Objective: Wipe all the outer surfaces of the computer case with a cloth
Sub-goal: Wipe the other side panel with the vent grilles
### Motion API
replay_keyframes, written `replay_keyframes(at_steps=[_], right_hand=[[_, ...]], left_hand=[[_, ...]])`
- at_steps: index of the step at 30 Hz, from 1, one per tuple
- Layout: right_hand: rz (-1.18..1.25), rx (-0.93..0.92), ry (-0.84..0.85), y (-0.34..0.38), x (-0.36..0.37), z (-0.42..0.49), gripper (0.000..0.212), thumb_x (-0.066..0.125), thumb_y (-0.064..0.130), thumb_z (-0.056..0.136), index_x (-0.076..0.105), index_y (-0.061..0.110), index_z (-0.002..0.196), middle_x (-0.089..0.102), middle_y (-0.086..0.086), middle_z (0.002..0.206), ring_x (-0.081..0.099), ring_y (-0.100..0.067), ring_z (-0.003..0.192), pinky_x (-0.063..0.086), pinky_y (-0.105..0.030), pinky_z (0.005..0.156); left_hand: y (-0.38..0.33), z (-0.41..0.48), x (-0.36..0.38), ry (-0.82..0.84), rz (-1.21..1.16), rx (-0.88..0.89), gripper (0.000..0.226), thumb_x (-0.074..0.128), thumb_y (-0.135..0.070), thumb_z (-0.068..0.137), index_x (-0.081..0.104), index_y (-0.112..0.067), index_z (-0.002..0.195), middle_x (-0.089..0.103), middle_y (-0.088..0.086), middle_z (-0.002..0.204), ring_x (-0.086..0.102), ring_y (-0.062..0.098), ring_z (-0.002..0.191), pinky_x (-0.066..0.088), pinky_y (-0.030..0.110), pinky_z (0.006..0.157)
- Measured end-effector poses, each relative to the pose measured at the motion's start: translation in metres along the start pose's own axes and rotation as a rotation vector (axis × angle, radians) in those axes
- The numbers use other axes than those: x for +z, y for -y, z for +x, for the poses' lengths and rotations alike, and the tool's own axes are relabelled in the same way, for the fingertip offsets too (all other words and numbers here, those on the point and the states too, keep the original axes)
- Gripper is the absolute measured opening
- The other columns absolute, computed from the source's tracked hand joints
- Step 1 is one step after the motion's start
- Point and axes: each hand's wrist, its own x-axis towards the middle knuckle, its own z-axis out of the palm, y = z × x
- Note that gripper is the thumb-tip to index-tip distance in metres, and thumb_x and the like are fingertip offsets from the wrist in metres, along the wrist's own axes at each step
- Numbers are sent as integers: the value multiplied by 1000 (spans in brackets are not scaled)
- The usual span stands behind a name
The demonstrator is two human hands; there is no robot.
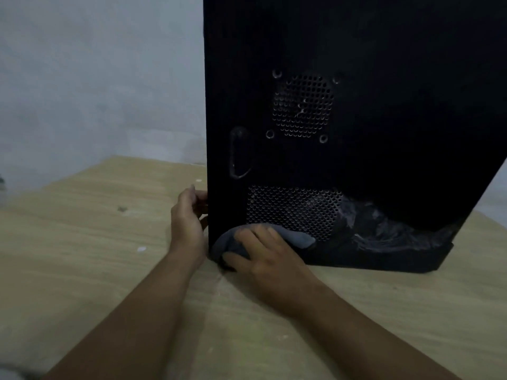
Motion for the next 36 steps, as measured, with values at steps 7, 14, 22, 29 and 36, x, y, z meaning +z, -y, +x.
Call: replay_keyframes(at_steps=[7, 14, 22, 29, 36], right_hand=[[-6, 248, -217, -12, -9, 6, 48, 60, 10, 94, 55, 19, 140, 40, -11, 119, 47, -31, 103, 42, -40, 92], [71, 6, 145, 6, -6, 10, 33, 42, 33, 95, 74, 27, 105, 45, 3, 106, 41, -18, 99, 34, -32, 82], [-12, 321, -268, -10, -16, 18, 48, 62, 5, 91, 58, 18, 136, 38, -13, 127, 44, -33, 112, 38, -41, 98], [-48, 39, -21, 4, -4, 13, 25, 50, 22, 94, 72, 15, 105, 53, -11, 127, 42, -31, 117, 34, -42, 102], [-67, 176, -110, 4, -17, 31, 43, 38, 18, 94, 63, 22, 129, 41, -14, 128, 43, -33, 114, 32, -44, 96]], left_hand=[[3, 1, 1, -19, 0, -8, 43, 48, -53, 87, 68, -23, 64, 65, 5, 74, 61, 27, 81, 46, 42, 80], [4, -2, 2, -16, 35, 34, 41, 45, -54, 85, 66, -21, 70, 64, 4, 75, 60, 25, 80, 46, 45, 78], [7, 1, 3, -31, -65, -35, 63, 43, -71, 82, 70, -14, 88, 66, 20, 98, 62, 37, 96, 47, 50, 91], [3, -5, 5, -32, -110, -35, 75, 22, -70, 98, 67, -20, 65, 63, 6, 74, 57, 24, 74, 42, 38, 73], [-3, -8, 1, 15, -119, -78, 77, 21, -70, 98, 64, -8, 84, 65, 13, 83, 63, 30, 83, 48, 39, 76]])
